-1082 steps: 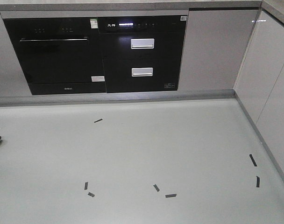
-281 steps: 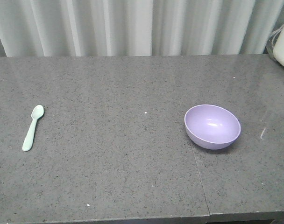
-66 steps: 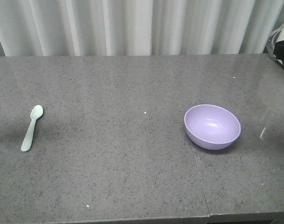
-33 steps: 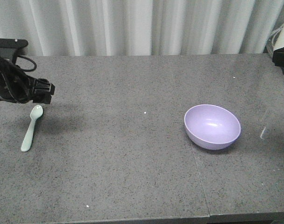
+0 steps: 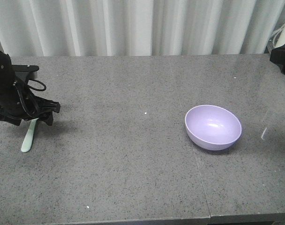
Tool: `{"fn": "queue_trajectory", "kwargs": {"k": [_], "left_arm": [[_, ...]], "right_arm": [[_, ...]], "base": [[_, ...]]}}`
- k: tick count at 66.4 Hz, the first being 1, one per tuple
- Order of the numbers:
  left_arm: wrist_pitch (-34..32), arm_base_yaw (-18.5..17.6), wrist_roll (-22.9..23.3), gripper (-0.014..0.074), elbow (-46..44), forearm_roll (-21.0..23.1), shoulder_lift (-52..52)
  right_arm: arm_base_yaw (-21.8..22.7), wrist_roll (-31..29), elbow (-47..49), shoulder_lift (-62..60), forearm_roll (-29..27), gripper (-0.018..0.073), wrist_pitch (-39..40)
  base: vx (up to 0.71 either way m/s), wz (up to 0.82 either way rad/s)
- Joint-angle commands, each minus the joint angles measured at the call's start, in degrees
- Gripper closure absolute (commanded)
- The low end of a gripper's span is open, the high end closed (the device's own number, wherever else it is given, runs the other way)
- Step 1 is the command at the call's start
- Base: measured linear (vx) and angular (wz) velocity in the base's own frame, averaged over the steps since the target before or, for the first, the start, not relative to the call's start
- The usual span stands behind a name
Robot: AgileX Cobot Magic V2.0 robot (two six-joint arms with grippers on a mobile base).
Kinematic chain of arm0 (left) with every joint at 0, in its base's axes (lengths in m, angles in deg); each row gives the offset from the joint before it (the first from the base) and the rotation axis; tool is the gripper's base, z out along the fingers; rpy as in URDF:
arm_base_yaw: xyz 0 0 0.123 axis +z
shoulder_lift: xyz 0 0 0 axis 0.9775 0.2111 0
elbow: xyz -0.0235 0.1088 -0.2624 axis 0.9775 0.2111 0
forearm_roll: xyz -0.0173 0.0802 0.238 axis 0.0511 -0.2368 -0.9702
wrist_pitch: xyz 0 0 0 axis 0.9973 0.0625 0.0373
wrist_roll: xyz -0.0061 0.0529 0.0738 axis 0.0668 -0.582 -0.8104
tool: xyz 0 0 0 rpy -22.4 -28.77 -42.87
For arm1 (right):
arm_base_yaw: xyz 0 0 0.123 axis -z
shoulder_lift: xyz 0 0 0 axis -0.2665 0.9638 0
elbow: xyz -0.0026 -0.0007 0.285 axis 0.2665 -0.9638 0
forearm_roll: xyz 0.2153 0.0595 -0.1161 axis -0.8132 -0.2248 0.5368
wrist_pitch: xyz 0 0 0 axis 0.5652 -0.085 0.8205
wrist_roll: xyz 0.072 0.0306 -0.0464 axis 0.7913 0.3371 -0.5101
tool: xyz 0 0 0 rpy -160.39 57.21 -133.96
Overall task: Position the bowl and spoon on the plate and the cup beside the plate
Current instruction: 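Lower the left gripper over the pale green spoon handle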
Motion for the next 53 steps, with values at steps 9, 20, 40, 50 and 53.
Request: {"fn": "queue_trajectory", "kwargs": {"k": [9, 20, 40, 50, 53], "left_arm": [[4.1, -0.1, 0.8, 0.0011, -6.4, -0.5, 1.2], [8.2, 0.5, 1.8, 0.0011, -11.2, -0.6, 3.7], [10.0, 1.9, 2.7, 0.0011, -12.5, -1.3, 4.7], [10.2, 2.5, 2.7, 0.0011, -12.5, -1.0, 5.0], [10.2, 2.5, 2.7, 0.0011, -12.5, -1.0, 5.0]], "right_arm": [[0.3, -0.5, 1.9, -1.5, -0.4, -0.001, 3.6], [-0.3, -0.7, 1.9, -1.5, -0.1, -0.001, 3.6], [-5.0, -0.7, 1.9, -1.5, 2.4, -0.001, 3.8], [-5.2, -0.7, 1.9, -1.5, 3.4, -0.001, 4.2], [-5.2, -0.7, 1.9, -1.5, 3.5, -0.001, 4.2]], "base": [[0.0, 0.0], [0.0, 0.0], [0.0, 0.0], [0.0, 0.0], [0.0, 0.0]]}}
